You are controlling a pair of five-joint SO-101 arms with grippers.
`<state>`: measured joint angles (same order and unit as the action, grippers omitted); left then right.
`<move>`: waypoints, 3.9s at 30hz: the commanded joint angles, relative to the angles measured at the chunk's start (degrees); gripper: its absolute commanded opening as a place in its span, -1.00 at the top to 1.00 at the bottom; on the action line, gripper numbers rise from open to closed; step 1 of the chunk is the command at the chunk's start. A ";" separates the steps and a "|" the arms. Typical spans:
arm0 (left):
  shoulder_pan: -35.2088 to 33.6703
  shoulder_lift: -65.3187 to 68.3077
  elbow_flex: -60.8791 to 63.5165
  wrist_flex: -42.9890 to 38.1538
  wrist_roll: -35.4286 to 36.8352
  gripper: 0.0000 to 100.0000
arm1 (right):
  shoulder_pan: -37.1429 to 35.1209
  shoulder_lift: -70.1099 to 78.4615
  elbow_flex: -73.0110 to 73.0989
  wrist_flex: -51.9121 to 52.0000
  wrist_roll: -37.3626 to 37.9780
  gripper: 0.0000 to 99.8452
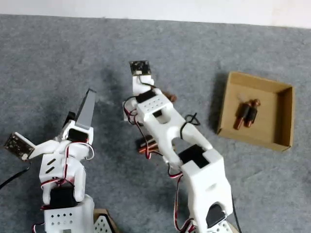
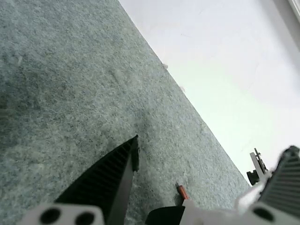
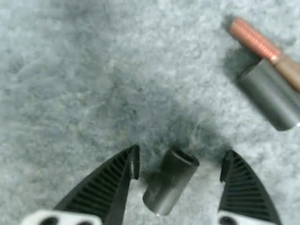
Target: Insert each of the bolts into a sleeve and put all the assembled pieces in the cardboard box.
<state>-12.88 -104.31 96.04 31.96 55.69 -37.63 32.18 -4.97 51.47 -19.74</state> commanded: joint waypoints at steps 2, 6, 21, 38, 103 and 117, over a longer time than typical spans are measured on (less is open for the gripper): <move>0.75 -1.01 1.10 -1.05 -0.44 0.17 | 0.31 -0.04 -0.66 5.58 -0.62 0.51; 0.66 -1.01 1.10 -1.05 -0.44 0.17 | 0.40 0.13 -0.66 5.85 -0.62 0.60; 0.66 -1.01 1.10 -1.05 -0.44 0.17 | 1.27 -0.22 -0.66 7.34 7.91 0.99; 0.66 -1.01 1.10 -1.05 -0.44 0.17 | 8.92 -19.91 6.02 8.84 13.71 0.99; 0.92 -1.01 1.10 -1.05 -0.44 0.17 | 21.85 -39.34 57.10 -5.41 19.78 0.71; 0.92 -1.01 1.10 -1.05 -0.44 0.17 | 24.66 -43.74 57.19 -5.41 20.22 0.99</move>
<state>-12.88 -104.31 96.04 31.96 55.69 -12.84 -9.05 51.56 46.29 -0.22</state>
